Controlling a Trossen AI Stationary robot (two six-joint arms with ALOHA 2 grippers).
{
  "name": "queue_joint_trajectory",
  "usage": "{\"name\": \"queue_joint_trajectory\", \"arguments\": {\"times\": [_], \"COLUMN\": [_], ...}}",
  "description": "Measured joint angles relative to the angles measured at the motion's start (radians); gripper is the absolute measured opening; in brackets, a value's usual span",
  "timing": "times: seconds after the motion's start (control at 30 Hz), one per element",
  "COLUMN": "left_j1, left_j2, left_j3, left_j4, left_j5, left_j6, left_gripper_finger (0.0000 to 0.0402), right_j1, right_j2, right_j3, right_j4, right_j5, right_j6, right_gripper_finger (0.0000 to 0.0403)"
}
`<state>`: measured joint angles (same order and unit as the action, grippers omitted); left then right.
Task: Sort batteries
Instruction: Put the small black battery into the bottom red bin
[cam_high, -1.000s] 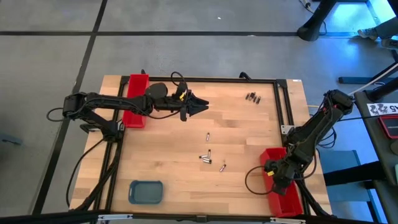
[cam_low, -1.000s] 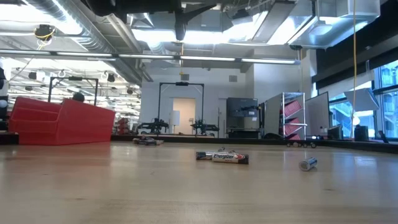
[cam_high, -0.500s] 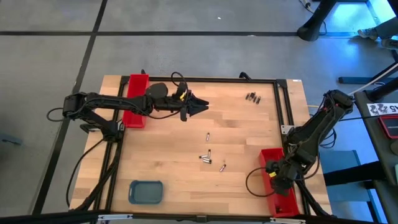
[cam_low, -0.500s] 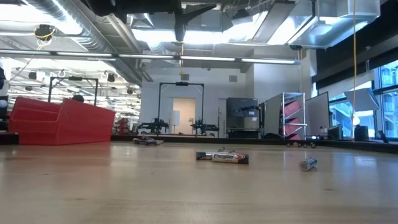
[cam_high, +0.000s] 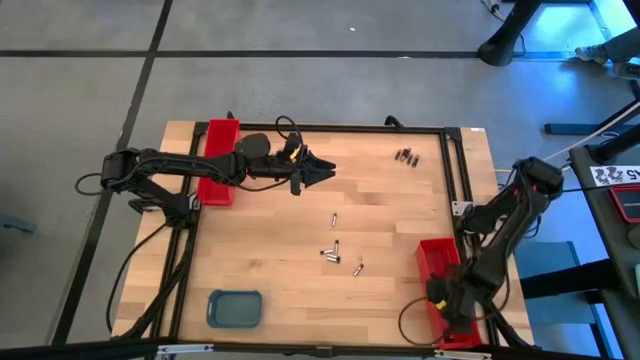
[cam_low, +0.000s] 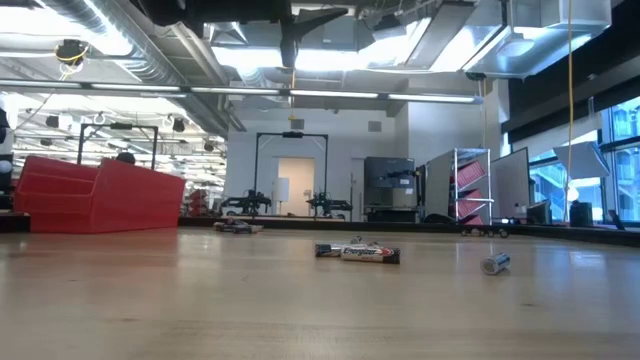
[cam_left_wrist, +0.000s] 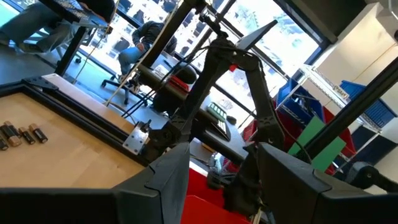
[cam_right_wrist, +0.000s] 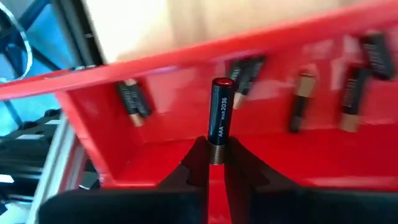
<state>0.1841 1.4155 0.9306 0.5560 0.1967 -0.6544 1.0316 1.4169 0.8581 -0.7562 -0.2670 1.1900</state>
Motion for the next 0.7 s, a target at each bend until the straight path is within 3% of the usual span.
{"name": "queue_joint_trajectory", "arguments": {"times": [0.37, 0.7], "left_j1": [0.000, 0.000], "left_j2": [0.000, 0.000], "left_j3": [0.000, 0.000], "left_j4": [0.001, 0.001], "left_j5": [0.000, 0.000], "left_j6": [0.000, -0.005], "left_gripper_finger": [0.0176, 0.0176], "right_j1": [0.002, 0.003], "right_j2": [0.121, 0.127], "right_j3": [0.000, 0.000], "right_j4": [0.084, 0.082], "right_j5": [-0.015, -0.010], "right_j6": [0.005, -0.018], "right_gripper_finger": [0.0031, 0.0056]}}
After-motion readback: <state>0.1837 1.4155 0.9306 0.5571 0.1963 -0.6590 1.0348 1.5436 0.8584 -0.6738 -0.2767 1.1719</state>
